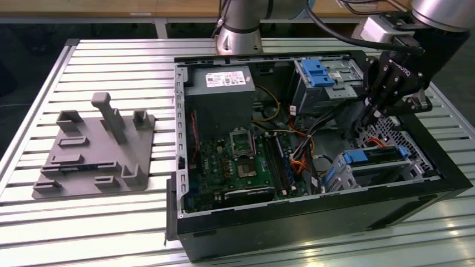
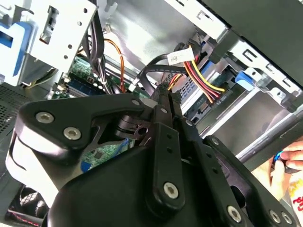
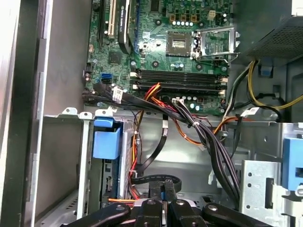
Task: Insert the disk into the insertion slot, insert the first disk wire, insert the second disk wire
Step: 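Insert the second disk wire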
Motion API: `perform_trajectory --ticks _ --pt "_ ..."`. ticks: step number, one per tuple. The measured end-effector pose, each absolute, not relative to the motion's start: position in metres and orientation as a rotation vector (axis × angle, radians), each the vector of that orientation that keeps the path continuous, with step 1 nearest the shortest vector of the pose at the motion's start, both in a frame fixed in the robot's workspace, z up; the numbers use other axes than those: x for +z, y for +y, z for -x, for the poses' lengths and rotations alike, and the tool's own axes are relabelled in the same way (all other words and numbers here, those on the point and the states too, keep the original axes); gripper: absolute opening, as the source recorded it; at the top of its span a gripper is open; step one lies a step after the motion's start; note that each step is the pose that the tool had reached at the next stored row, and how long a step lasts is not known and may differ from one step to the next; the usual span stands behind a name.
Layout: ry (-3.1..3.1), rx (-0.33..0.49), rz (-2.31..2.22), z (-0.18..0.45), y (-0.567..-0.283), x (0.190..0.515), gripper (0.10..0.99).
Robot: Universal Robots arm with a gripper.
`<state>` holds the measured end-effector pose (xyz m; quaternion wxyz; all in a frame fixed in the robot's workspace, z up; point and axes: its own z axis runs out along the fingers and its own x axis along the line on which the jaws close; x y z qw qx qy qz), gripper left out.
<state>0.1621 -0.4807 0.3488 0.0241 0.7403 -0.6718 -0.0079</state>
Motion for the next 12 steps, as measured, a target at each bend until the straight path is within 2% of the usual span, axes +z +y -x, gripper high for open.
perform_trajectory --ticks 12 --pt "-2.087 -0.030 -2.287 -0.163 -0.499 0.351 0.145"
